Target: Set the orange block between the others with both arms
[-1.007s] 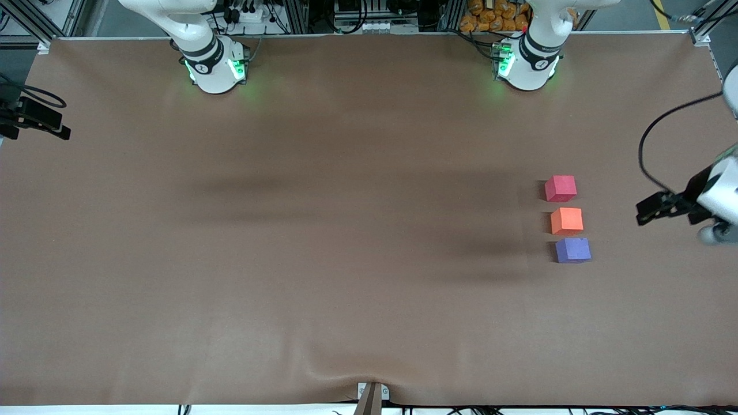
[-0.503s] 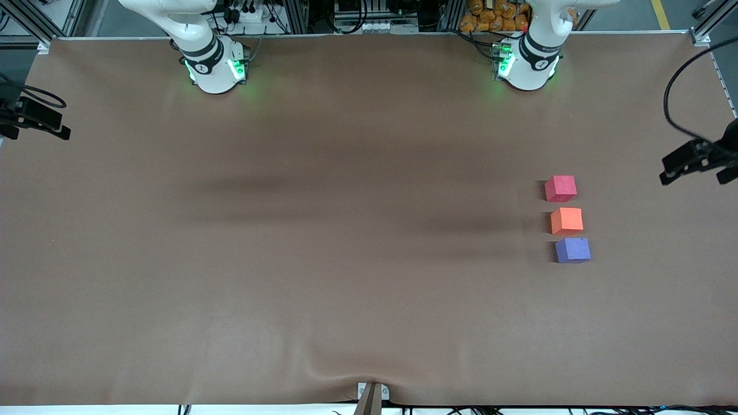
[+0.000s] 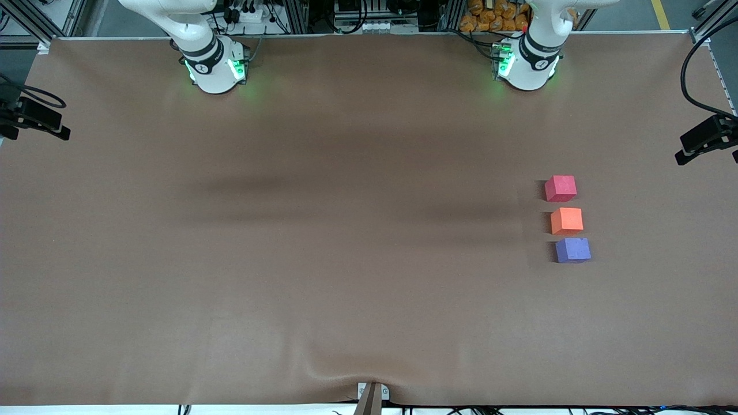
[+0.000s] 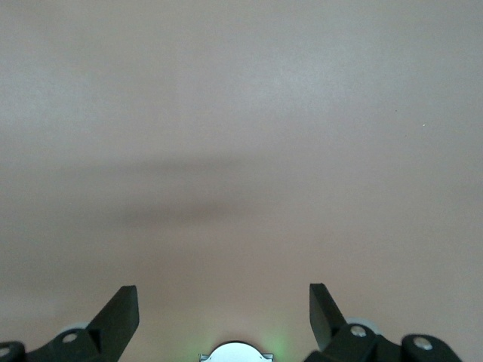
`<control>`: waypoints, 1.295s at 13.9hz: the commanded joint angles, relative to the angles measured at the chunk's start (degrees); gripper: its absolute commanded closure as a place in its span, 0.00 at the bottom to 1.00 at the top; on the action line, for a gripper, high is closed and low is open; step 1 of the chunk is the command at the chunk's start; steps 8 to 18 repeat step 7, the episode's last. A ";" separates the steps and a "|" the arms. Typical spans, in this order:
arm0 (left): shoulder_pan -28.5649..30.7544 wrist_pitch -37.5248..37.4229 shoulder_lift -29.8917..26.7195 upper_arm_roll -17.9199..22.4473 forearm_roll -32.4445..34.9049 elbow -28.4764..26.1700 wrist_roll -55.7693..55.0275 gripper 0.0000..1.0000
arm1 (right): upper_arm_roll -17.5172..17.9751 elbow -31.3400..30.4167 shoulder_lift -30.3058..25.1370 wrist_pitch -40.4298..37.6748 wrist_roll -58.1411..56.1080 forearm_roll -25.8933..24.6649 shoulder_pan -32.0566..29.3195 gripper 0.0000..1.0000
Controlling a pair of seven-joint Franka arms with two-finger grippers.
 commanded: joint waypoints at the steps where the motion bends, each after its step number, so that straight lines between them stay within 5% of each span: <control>1: 0.49 -1.22 -0.66 -0.61 -0.29 0.35 -0.18 0.00 | 0.86 -0.05 -0.56 0.13 -0.75 -0.74 -1.16 0.00; 18: 0.57 -1.66 -0.66 -0.43 0.06 0.18 0.09 0.00 | 0.77 -0.05 -0.56 0.31 -0.40 -0.74 -1.42 0.00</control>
